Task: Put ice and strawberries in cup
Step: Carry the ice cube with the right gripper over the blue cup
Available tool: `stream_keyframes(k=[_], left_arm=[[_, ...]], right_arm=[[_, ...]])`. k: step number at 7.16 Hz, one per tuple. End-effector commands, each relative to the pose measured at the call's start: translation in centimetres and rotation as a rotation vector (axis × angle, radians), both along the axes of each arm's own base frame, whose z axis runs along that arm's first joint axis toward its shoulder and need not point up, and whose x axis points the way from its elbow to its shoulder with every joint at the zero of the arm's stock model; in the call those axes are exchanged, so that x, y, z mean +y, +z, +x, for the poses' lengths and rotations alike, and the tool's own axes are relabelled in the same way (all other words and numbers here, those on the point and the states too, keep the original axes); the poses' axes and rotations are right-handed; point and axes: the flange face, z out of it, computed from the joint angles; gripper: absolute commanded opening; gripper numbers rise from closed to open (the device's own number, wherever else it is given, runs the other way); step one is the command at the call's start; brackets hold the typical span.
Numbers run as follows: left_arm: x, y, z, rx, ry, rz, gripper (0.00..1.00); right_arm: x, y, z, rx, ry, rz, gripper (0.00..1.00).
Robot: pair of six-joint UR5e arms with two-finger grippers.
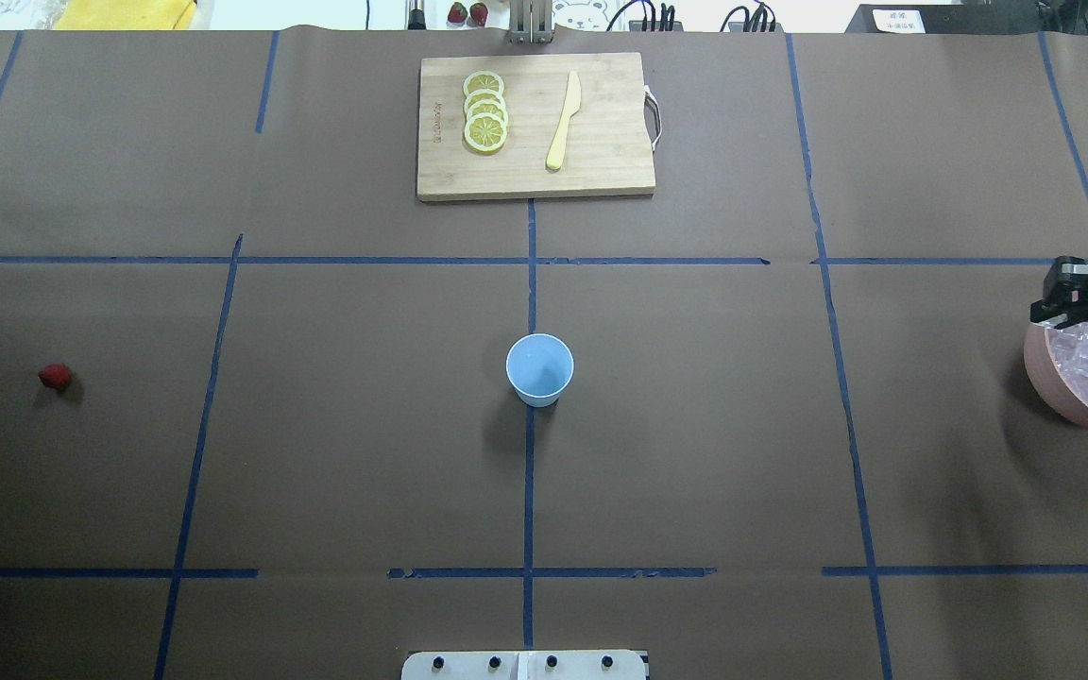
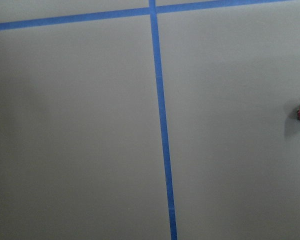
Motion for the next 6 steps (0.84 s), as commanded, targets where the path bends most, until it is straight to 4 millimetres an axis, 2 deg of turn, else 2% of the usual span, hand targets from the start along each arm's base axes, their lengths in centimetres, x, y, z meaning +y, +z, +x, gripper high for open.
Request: stream_keyframes(k=[1, 2, 3, 4, 5, 6], left_arm=[[-0.1, -1.5, 0.0, -0.001, 0.000, 0.031, 1.00], [-0.2, -1.8, 0.0, 0.000, 0.006, 0.044, 1.00], [-0.2, -2.8, 0.0, 0.000, 0.007, 0.066, 1.00], [-0.1, -3.3, 0.0, 0.000, 0.007, 0.074, 1.00], [-0.1, -3.3, 0.0, -0.001, 0.007, 0.076, 1.00], [0.0, -3.4, 0.0, 0.000, 0.006, 0.077, 1.00]], right_arm=[[-0.3, -8.8, -8.5, -0.109, -0.012, -0.014, 0.01], [0.9, -12.5, -14.7, -0.114, -0.004, -0.087, 0.00], [1.4, -17.2, -19.6, -0.089, 0.048, -0.123, 0.00], [2.8, -22.2, -25.7, -0.048, 0.075, -0.168, 0.00], [3.2, -24.9, -29.2, -0.058, 0.120, -0.198, 0.00], [3.9, -26.4, -31.5, -0.068, 0.135, -0.231, 0.01]])
